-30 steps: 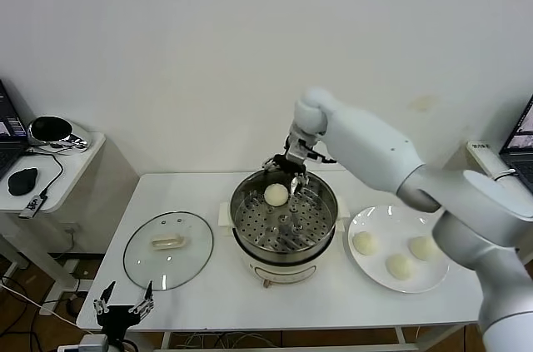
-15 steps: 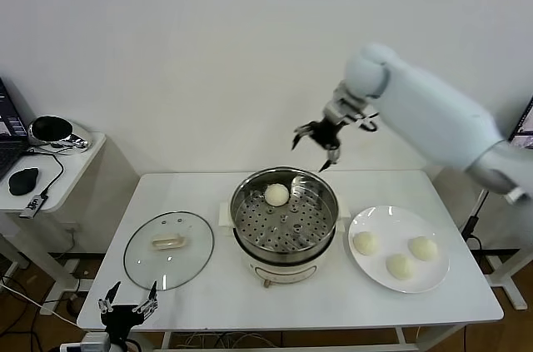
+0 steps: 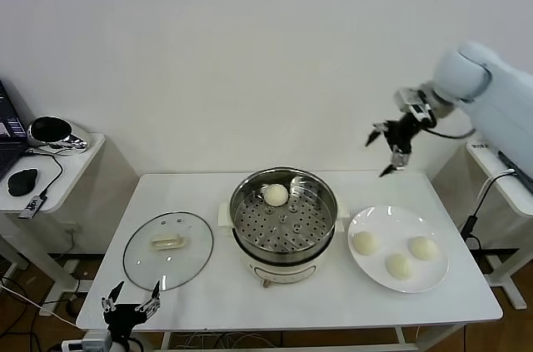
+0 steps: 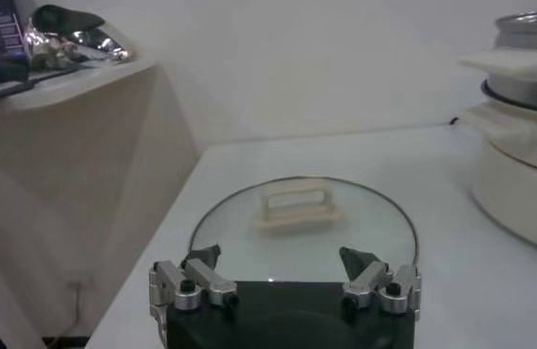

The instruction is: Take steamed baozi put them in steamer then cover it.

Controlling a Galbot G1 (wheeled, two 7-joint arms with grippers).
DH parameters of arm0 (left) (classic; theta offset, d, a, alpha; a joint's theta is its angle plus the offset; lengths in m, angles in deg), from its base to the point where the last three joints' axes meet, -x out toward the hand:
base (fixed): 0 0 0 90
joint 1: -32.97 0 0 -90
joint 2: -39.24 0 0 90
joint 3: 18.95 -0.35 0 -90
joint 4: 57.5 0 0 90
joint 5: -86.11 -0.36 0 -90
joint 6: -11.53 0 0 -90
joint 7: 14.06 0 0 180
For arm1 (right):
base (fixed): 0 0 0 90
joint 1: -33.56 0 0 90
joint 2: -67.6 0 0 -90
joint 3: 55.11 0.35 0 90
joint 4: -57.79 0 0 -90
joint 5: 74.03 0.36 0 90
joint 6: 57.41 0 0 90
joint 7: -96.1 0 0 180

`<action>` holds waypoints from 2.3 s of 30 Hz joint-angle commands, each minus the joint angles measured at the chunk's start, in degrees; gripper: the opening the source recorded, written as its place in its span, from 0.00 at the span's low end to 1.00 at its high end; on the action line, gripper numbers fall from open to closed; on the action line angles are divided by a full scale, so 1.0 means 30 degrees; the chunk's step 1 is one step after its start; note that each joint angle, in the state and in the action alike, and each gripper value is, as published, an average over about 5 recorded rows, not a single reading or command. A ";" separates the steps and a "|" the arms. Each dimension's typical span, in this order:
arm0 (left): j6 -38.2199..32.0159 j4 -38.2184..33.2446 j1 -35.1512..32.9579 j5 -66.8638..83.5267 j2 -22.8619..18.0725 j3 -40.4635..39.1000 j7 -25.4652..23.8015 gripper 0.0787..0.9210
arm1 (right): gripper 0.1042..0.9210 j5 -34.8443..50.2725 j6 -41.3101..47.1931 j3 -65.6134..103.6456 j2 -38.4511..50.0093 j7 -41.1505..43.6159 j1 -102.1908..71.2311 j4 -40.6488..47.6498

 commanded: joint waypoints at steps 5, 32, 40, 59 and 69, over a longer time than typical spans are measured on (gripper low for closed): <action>0.0154 -0.0102 -0.0338 -0.0018 -0.0095 0.0120 0.0048 0.88 | 0.88 -0.3569 0.2564 0.4631 0.0874 -0.0922 -0.7826 -0.1986; 0.0333 0.0221 -0.0400 -0.0567 -0.0472 0.0493 -0.0019 0.88 | 0.88 -0.7396 0.0767 0.4930 -0.3490 -0.1365 -0.9554 0.1893; 0.0326 0.0425 -0.0407 -0.0647 -0.0458 0.0470 -0.0010 0.88 | 0.88 -0.7958 0.0461 0.5308 -0.4069 -0.2198 -0.9662 0.2963; 0.0314 0.0446 -0.0563 -0.0956 -0.0762 0.0525 -0.0045 0.88 | 0.88 -0.8357 0.0190 0.6246 -0.4729 -0.2474 -1.0538 0.4225; 0.0310 0.0446 -0.0581 -0.0981 -0.0797 0.0532 -0.0036 0.88 | 0.88 -0.8289 0.0200 0.6314 -0.4895 -0.2189 -1.0708 0.4159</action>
